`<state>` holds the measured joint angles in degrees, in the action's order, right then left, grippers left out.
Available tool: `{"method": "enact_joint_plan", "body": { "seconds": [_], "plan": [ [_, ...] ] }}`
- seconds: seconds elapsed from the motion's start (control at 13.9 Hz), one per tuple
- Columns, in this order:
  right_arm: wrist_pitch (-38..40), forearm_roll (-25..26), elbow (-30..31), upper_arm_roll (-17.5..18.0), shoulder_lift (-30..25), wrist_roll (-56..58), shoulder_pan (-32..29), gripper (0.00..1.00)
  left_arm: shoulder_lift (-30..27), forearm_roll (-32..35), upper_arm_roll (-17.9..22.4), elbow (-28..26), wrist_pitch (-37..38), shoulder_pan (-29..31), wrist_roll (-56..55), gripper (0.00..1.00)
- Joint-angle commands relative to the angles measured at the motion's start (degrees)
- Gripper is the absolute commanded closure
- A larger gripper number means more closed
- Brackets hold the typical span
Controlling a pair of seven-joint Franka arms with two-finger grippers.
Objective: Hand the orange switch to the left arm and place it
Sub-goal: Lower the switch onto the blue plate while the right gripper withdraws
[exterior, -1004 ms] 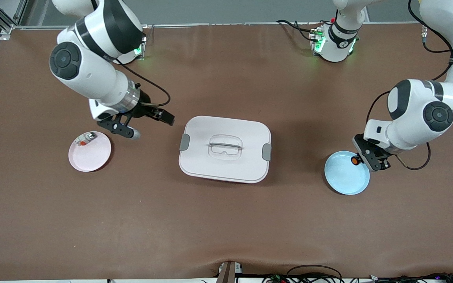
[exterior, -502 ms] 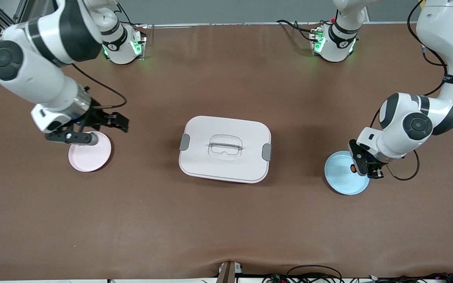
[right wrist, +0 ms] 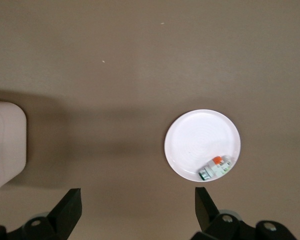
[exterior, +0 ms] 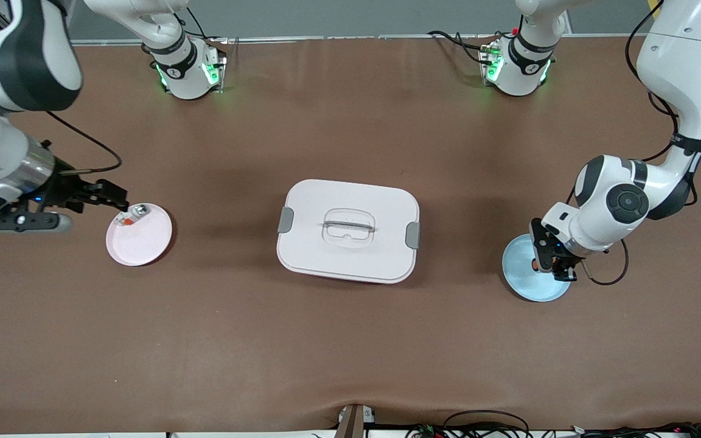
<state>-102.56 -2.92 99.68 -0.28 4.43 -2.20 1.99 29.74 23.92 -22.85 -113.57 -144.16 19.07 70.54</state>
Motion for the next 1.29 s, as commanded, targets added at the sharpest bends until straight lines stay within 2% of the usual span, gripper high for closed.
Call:
{"method": "enact_joint_plan", "body": {
  "seconds": [0.0, 0.14, 0.43, 0.79, 0.86, 1.0, 1.22],
  "plan": [
    [4.1, 1.2, -1.6, 1.1, -1.6, 0.4, -1.6, 0.0, 0.3, 2.1, -0.4, -0.6, -1.5, 0.7, 3.6, 1.0],
    [8.4, 1.9, -4.8, 1.1, -1.6, 0.4, -2.2, 0.0, 1.2, 6.9, -0.4, -0.7, -2.5, 1.2, 4.1, 1.0],
    [17.6, 4.1, -14.3, 1.3, -1.5, 0.3, -2.2, 0.0, 2.5, 7.5, -0.4, -0.7, -3.1, 1.4, 4.1, 1.0],
    [17.5, 3.9, -14.2, 1.3, -1.4, 0.4, -5.4, 0.0, 3.4, 9.5, -0.4, -0.5, -3.5, 0.7, 4.0, 0.99],
    [17.5, 4.0, -14.0, 1.3, -1.4, 0.5, -5.8, 0.0, 3.6, 9.6, -0.4, -0.4, -3.5, 0.8, 4.0, 0.88],
    [17.5, 3.9, -13.8, 1.3, -1.5, 0.9, -5.9, 0.0, 3.8, 9.5, -0.4, -0.3, -3.5, 1.2, 3.0, 0.0],
    [17.3, 3.2, -12.2, 1.4, -3.5, 0.9, -5.8, 0.0, 3.7, 9.0, -0.6, 0.0, -3.4, 1.1, 1.5, 0.0]
  ]
}}
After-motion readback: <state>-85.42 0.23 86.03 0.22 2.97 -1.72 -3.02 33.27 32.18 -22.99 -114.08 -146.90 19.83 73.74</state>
